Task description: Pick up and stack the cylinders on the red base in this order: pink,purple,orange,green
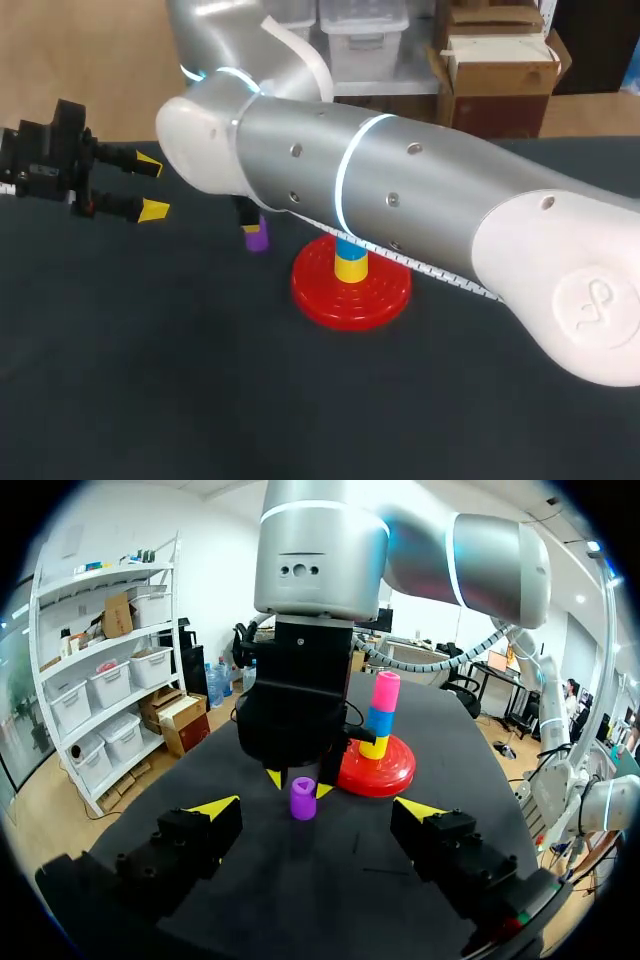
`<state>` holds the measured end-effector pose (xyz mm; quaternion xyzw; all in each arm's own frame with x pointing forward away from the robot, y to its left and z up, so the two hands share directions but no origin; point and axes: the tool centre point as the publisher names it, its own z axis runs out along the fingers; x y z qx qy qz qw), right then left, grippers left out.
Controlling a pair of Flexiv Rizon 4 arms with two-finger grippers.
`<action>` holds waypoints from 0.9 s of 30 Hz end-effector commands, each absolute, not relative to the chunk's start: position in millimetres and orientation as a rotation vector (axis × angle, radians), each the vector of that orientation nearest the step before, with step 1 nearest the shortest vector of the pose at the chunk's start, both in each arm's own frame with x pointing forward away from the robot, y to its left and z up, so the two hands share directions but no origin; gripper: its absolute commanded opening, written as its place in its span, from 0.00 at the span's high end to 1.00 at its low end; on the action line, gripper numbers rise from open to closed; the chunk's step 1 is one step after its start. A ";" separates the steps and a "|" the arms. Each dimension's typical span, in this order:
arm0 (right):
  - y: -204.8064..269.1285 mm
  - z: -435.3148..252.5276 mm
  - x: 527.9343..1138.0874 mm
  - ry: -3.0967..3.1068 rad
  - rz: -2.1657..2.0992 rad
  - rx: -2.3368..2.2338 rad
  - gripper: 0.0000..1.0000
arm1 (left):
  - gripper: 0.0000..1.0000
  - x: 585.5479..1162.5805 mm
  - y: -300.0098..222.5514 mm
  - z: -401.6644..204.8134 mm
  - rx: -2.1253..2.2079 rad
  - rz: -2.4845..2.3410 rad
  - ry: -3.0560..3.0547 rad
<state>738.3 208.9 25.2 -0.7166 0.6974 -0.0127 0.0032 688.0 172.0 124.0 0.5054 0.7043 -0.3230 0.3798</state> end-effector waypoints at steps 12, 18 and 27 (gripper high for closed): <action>208.2 101.9 726.6 2.101 -0.162 -2.265 1.00 | 0.00 686.2 172.6 123.0 1.288 -0.822 1.793; 192.9 153.6 712.1 2.034 -0.221 -2.313 1.00 | 0.00 686.2 172.6 123.0 1.288 -0.822 1.793; 141.3 183.4 662.1 2.054 -0.310 -2.043 1.00 | 0.00 686.2 172.6 123.0 1.288 -0.822 1.793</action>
